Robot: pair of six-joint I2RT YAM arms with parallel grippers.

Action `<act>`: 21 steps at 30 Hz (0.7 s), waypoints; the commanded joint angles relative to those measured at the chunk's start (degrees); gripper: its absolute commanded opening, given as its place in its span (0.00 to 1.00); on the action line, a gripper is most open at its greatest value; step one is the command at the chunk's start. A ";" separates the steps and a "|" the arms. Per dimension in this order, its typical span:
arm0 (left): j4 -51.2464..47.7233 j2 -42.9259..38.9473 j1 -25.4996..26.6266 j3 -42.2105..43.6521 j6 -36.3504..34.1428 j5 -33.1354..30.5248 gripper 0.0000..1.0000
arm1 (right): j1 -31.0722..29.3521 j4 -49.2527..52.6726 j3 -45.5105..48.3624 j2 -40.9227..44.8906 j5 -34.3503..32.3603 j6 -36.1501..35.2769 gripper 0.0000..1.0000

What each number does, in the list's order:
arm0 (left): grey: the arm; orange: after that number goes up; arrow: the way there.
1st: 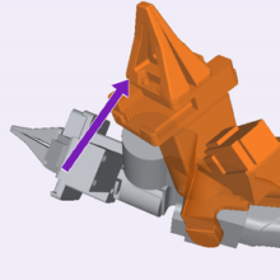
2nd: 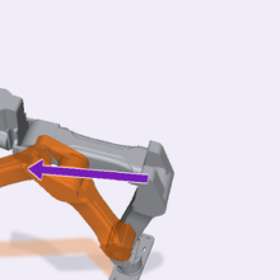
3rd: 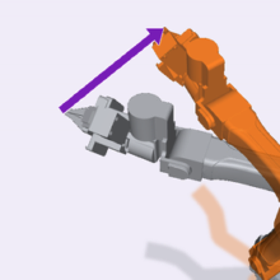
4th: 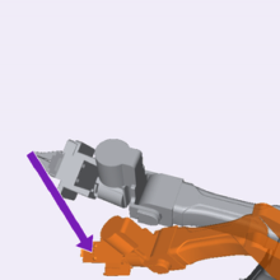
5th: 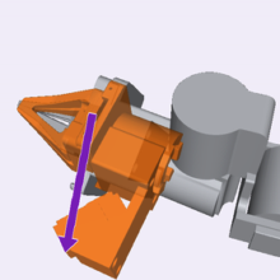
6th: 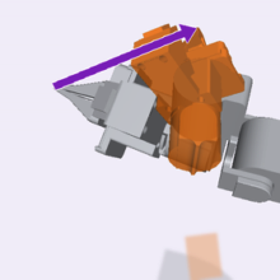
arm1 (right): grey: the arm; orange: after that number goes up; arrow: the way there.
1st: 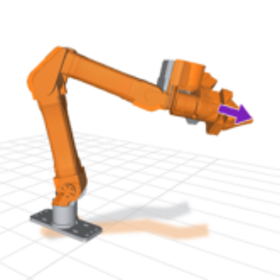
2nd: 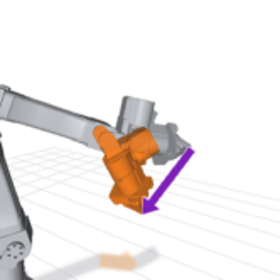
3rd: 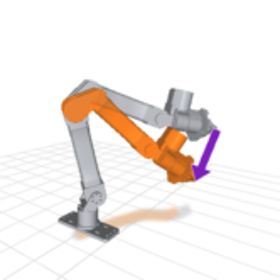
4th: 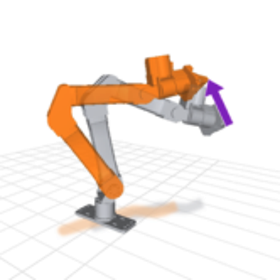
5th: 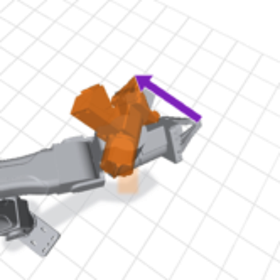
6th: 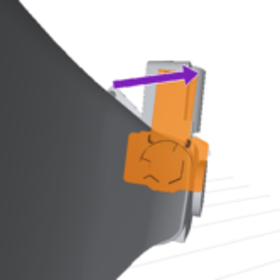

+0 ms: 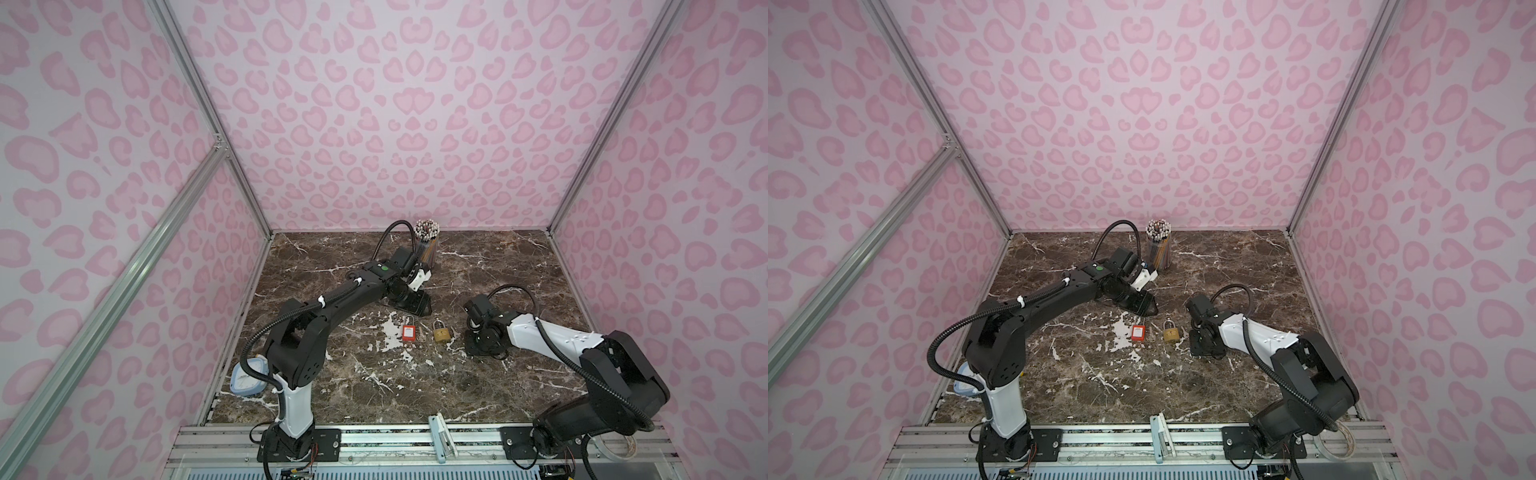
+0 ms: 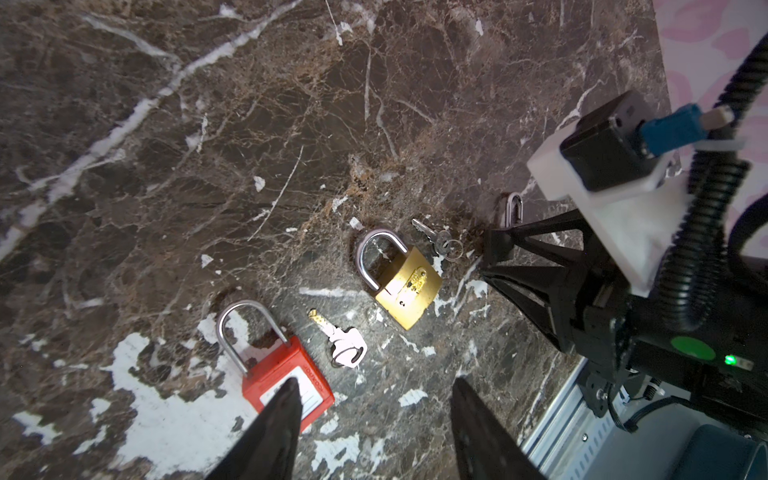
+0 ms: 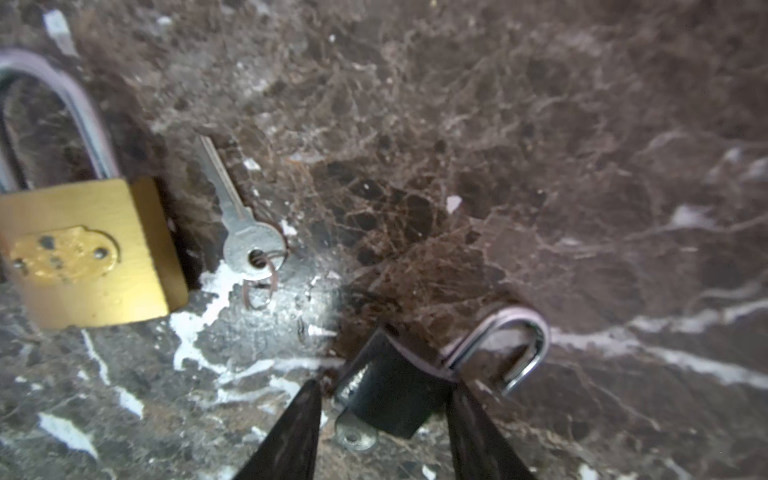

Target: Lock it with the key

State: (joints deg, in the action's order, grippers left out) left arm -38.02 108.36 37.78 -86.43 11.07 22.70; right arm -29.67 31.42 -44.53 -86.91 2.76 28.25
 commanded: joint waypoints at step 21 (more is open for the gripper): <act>-0.14 -0.73 0.01 -0.75 -0.08 0.50 0.59 | -0.33 -3.70 -1.22 -2.91 1.16 -0.13 0.48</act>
State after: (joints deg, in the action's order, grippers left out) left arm -38.02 107.81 37.82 -86.39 11.07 22.72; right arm -29.89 28.75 -45.98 -88.79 3.79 29.69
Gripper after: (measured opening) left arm 0.595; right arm 0.486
